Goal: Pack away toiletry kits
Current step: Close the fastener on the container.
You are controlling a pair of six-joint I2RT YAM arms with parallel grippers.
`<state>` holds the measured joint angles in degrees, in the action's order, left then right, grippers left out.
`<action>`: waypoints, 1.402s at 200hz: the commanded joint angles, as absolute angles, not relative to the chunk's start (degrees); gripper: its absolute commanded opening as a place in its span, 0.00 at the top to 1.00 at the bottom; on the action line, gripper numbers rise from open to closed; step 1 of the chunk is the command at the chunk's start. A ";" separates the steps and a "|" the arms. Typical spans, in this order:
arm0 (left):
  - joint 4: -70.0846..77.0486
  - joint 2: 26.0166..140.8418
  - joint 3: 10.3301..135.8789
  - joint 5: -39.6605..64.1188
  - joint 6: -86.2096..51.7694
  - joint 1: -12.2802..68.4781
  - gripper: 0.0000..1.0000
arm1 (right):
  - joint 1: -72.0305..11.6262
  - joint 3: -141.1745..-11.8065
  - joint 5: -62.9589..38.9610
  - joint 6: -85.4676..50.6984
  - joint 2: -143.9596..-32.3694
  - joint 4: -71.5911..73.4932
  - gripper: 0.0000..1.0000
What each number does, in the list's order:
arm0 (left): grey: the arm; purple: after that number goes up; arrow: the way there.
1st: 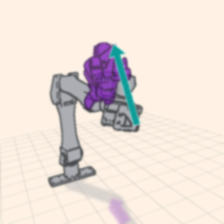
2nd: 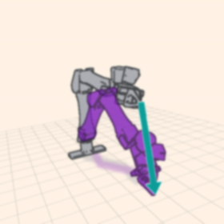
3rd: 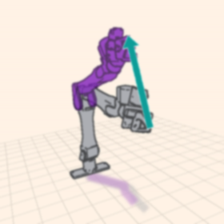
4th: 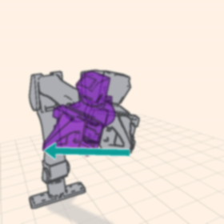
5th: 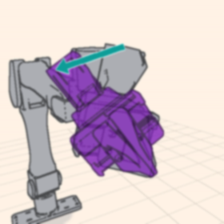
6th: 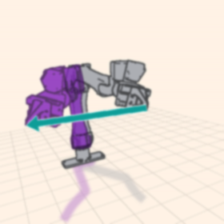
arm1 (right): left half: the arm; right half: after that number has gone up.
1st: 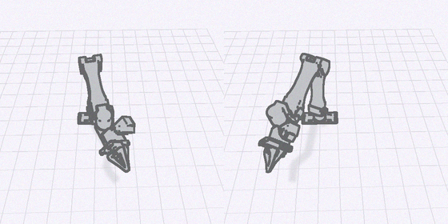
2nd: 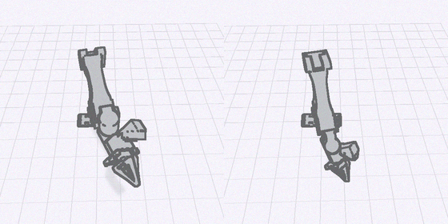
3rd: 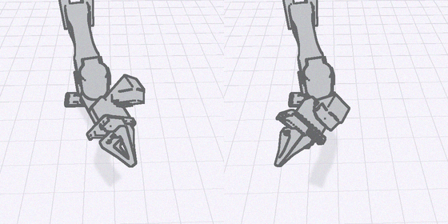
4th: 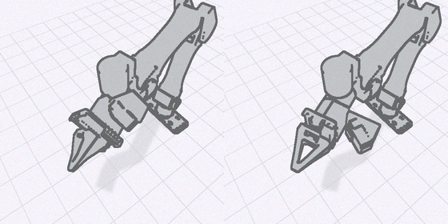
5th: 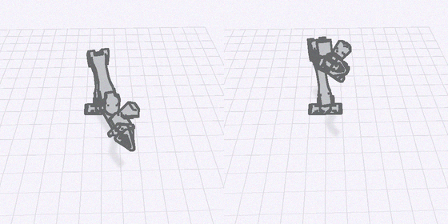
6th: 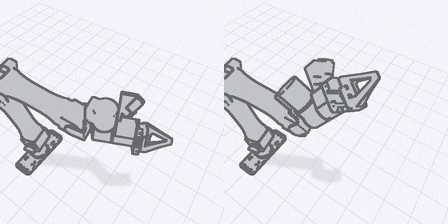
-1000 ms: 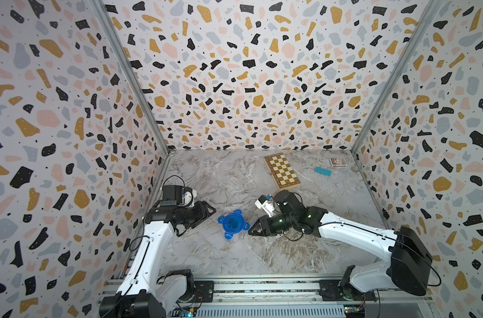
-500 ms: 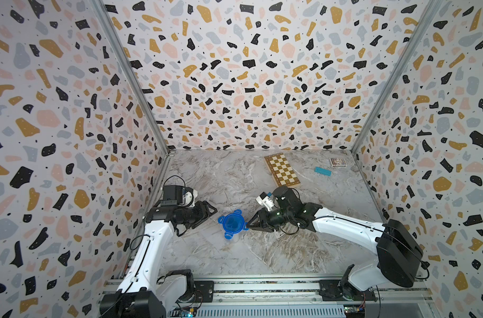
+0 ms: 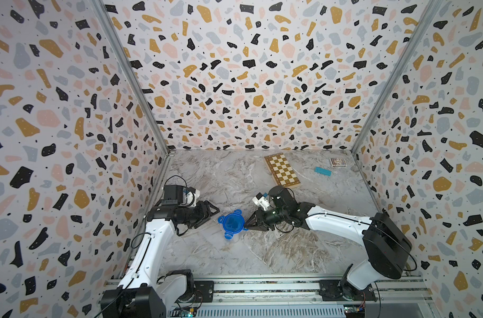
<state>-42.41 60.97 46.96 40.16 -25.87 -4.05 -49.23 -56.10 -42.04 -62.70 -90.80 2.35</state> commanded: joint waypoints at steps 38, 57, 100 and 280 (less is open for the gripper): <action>-42.65 59.08 45.62 42.68 -25.34 -2.37 0.34 | -49.22 -59.74 -43.11 -60.06 -91.47 2.76 0.84; -42.51 58.89 45.48 42.79 -25.49 -2.29 0.34 | -49.22 -60.09 -43.42 -59.64 -92.17 3.05 0.88; -42.18 59.24 45.21 43.07 -25.49 -1.68 0.36 | -49.22 -60.12 -44.06 -59.68 -93.25 3.71 0.92; -42.03 60.13 45.07 42.75 -24.15 2.61 0.50 | -48.87 -56.86 -43.25 -69.46 -93.03 8.86 0.92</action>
